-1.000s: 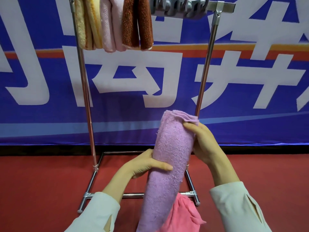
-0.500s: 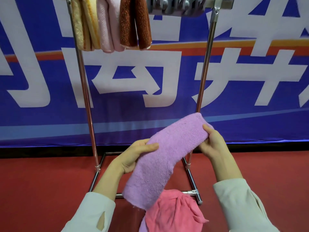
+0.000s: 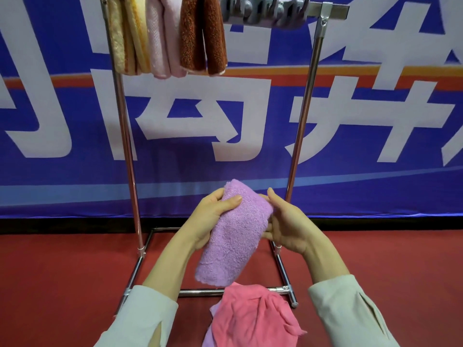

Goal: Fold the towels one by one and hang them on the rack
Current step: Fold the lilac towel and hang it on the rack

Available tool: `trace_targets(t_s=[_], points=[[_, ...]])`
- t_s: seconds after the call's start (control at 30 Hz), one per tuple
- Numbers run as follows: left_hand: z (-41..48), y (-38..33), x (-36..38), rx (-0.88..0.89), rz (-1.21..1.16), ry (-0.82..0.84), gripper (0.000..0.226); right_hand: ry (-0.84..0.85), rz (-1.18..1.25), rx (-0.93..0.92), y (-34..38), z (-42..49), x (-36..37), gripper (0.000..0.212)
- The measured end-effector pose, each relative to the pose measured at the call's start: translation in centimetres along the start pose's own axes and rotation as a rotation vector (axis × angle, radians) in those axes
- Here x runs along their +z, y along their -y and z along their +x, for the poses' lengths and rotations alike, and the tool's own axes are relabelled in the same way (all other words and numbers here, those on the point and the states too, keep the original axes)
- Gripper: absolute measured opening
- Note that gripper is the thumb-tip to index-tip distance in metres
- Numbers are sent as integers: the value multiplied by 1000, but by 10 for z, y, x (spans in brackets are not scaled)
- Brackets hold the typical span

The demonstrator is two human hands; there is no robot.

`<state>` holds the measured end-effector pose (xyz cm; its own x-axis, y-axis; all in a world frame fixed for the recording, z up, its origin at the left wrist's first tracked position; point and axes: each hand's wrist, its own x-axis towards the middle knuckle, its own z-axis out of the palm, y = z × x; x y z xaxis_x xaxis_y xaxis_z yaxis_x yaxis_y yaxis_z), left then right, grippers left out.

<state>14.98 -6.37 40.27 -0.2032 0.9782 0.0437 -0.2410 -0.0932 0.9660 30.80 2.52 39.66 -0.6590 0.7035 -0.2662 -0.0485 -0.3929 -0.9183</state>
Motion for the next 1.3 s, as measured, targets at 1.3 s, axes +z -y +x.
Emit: trace_targets(t_s=[1.3], points=[[-10,-4,7,292,124,-105,32,-228,-109,-393,9,-21,35,35]])
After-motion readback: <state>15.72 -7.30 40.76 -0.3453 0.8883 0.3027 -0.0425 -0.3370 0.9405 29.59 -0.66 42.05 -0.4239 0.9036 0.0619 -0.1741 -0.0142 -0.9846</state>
